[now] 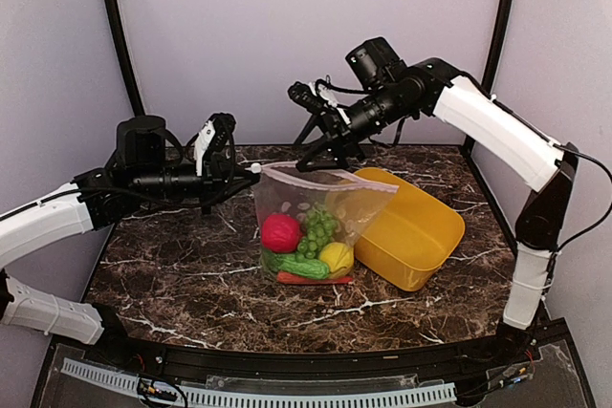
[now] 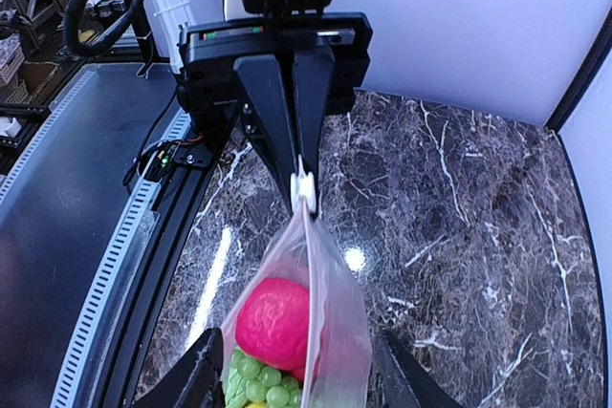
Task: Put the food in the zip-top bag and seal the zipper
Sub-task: Pass from the right arm to the left, then adjust the zipper on the zipper food storage bag.
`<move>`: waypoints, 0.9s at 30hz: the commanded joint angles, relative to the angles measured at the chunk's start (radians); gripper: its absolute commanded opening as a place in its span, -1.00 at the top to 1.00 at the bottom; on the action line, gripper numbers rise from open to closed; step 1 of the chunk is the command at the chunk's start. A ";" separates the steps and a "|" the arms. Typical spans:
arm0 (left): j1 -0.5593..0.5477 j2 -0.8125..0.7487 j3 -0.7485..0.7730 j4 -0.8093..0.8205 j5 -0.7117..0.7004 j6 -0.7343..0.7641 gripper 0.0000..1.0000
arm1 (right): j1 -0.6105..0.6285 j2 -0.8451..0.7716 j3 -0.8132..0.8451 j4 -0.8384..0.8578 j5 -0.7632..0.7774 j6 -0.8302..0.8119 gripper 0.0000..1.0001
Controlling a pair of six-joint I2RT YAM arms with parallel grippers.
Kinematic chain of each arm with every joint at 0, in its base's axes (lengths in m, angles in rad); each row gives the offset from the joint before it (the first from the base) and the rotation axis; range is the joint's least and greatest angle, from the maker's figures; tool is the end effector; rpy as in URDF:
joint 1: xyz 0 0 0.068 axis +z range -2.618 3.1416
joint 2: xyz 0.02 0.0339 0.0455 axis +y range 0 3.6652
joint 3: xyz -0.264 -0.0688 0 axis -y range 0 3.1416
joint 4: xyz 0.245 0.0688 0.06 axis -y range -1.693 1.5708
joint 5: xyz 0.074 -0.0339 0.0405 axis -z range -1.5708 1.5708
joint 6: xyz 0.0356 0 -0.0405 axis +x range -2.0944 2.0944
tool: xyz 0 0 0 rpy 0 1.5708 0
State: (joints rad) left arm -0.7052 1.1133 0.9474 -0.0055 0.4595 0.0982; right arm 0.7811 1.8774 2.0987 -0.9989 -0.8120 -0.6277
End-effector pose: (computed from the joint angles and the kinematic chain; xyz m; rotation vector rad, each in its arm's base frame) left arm 0.1872 -0.1801 0.3510 1.0105 1.4895 -0.8384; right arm 0.2628 0.2970 0.4084 -1.7428 1.4333 1.0231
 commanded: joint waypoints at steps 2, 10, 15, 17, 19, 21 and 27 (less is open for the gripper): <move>-0.009 0.008 0.066 -0.092 0.022 0.041 0.98 | 0.068 0.068 0.129 0.023 0.032 0.064 -0.03; -0.011 0.001 0.059 -0.119 0.002 0.055 0.99 | 0.117 0.116 0.143 0.061 0.079 0.112 0.16; -0.011 0.003 0.051 -0.106 0.016 0.050 0.99 | 0.139 0.129 0.133 0.081 0.122 0.120 0.22; -0.011 0.004 0.049 -0.102 0.021 0.048 0.99 | 0.144 0.137 0.137 0.086 0.128 0.126 0.25; -0.011 0.005 0.048 -0.098 0.025 0.047 0.98 | 0.150 0.146 0.145 0.092 0.134 0.134 0.27; -0.011 0.005 0.046 -0.097 0.027 0.048 0.99 | 0.154 0.155 0.158 0.093 0.139 0.141 0.31; -0.011 0.005 0.036 -0.093 0.033 0.042 0.99 | 0.161 0.180 0.185 0.093 0.149 0.151 0.50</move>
State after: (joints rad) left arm -0.7116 1.1267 0.9867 -0.1024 0.4671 0.1383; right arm 0.9302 2.0327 2.2486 -0.9249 -0.6834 -0.4950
